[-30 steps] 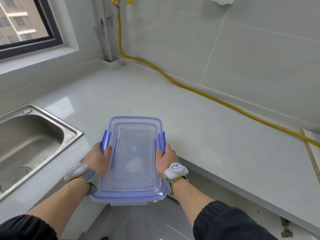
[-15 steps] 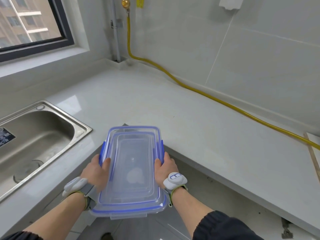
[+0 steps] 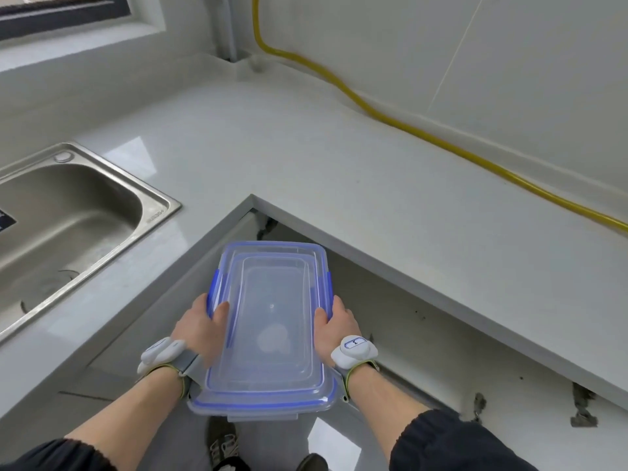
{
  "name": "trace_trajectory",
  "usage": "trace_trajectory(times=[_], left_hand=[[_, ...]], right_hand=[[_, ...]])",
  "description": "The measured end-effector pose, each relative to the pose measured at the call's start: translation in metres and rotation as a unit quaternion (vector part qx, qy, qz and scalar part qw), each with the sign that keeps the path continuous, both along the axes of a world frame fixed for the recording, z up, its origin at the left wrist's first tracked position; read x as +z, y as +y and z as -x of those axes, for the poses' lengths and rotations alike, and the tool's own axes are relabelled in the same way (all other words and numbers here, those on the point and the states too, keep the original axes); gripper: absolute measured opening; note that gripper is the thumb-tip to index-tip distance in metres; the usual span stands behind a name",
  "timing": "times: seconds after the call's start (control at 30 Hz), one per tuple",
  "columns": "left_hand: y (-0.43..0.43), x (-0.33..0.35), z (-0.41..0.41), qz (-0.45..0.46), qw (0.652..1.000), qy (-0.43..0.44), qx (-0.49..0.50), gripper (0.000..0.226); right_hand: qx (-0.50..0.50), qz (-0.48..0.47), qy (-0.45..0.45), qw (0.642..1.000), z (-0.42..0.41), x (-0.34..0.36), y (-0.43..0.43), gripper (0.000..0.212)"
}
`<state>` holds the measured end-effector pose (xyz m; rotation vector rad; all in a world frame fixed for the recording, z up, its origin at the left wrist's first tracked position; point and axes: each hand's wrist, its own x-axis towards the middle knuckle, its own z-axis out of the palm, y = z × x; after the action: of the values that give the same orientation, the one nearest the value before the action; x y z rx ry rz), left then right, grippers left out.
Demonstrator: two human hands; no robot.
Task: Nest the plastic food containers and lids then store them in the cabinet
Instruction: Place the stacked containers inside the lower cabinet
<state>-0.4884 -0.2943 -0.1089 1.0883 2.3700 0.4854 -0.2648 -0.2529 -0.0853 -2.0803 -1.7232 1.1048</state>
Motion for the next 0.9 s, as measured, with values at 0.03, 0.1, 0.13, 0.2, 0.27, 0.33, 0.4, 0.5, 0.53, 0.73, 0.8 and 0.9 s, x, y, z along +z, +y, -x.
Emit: trace_trajectory(times=[0.03, 0.1, 0.13, 0.2, 0.27, 0.33, 0.4, 0.5, 0.53, 0.73, 0.8, 0.9], left_hand=[[0.002, -0.009, -0.001, 0.005, 1.000, 0.001, -0.004, 0.055], [0.006, -0.021, -0.003, 0.013, 1.000, 0.005, -0.010, 0.055], [0.006, -0.025, -0.005, 0.017, 1.000, 0.004, -0.013, 0.055], [0.010, -0.037, -0.010, 0.014, 1.000, 0.006, -0.021, 0.051], [0.016, -0.048, -0.014, 0.014, 1.000, 0.001, -0.025, 0.046], [0.025, -0.062, -0.019, 0.015, 0.999, 0.002, -0.037, 0.044], [0.033, -0.074, -0.022, 0.011, 0.999, -0.002, -0.046, 0.043], [0.048, -0.095, -0.029, 0.008, 0.998, -0.008, -0.065, 0.043], [0.055, -0.101, -0.032, 0.009, 0.998, -0.005, -0.069, 0.045], [0.095, -0.158, -0.045, -0.017, 0.995, -0.036, -0.093, 0.037], [0.109, -0.183, -0.048, -0.026, 0.993, -0.040, -0.104, 0.038], [0.128, -0.224, -0.050, -0.040, 0.992, -0.040, -0.113, 0.039]], right_hand=[[-0.004, 0.002, -0.005, 1.000, -0.001, -0.009, 0.000, 0.058], [-0.008, 0.006, -0.008, 1.000, -0.004, -0.020, 0.001, 0.058], [-0.009, 0.008, -0.009, 1.000, -0.006, -0.025, 0.000, 0.058], [-0.015, 0.008, -0.010, 1.000, -0.008, -0.038, 0.002, 0.058], [-0.031, 0.013, -0.003, 0.999, -0.012, -0.052, 0.007, 0.058], [-0.050, 0.013, 0.007, 0.999, -0.015, -0.070, 0.010, 0.058], [-0.066, 0.014, 0.014, 0.998, -0.018, -0.085, 0.013, 0.057], [-0.090, 0.022, 0.025, 0.995, -0.025, -0.111, 0.022, 0.058], [-0.099, 0.024, 0.029, 0.994, -0.028, -0.119, 0.026, 0.058], [-0.131, 0.001, 0.023, 0.991, -0.037, -0.180, 0.056, 0.040], [-0.138, -0.002, 0.025, 0.990, -0.041, -0.202, 0.071, 0.034], [-0.147, -0.017, 0.020, 0.989, -0.045, -0.242, 0.088, 0.029]])
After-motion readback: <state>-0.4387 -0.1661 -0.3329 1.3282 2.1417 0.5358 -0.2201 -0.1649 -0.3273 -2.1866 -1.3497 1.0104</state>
